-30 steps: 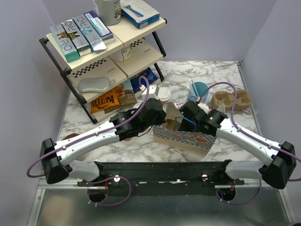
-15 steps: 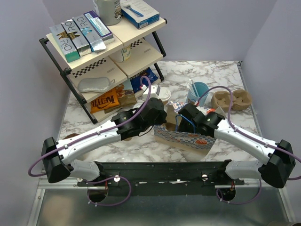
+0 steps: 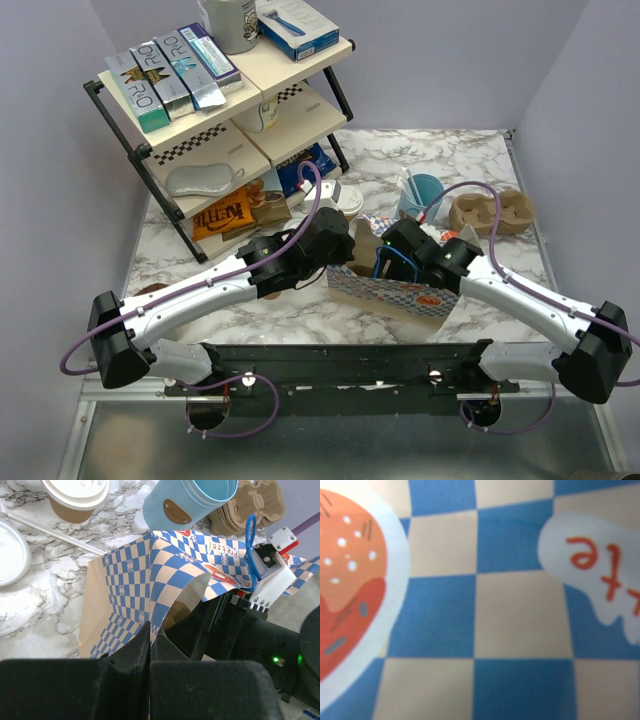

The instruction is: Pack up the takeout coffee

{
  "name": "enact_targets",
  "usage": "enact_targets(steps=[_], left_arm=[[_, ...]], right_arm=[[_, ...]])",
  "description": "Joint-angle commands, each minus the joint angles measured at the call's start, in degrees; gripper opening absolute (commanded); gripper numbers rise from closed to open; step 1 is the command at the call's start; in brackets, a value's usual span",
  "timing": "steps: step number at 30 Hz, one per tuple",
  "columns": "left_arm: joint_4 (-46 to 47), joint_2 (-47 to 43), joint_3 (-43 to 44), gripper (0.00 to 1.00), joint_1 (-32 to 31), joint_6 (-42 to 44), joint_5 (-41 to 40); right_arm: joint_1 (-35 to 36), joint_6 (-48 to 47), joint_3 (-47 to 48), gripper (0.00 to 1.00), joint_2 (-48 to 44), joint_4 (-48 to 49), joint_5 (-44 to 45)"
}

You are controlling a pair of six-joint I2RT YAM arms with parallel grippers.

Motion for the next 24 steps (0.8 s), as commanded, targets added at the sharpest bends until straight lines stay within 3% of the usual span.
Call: enact_targets(steps=[1, 3, 8, 15, 24], left_arm=[[-0.5, 1.0, 1.6, 0.07, -0.7, -0.5, 0.9], [-0.9, 1.1, 2.1, 0.07, -0.7, -0.7, 0.4], [-2.9, 2.3, 3.8, 0.1, -0.6, -0.5, -0.7], [-4.2, 2.9, 5.1, 0.1, -0.6, -0.7, -1.4], [-4.6, 3.4, 6.3, 0.12, -0.7, -0.8, -1.9]], right_arm=[[-0.1, -0.8, 2.1, 0.87, -3.3, -1.0, 4.0], [-0.1, -1.5, 2.8, 0.87, -4.6, -2.0, 5.9], [0.0, -2.6, 4.9, 1.0, -7.9, -4.5, 8.9], [-0.1, -7.8, 8.6, 1.0, -12.0, -6.2, 12.7], [-0.1, -16.5, 11.2, 1.0, -18.3, -0.4, 14.3]])
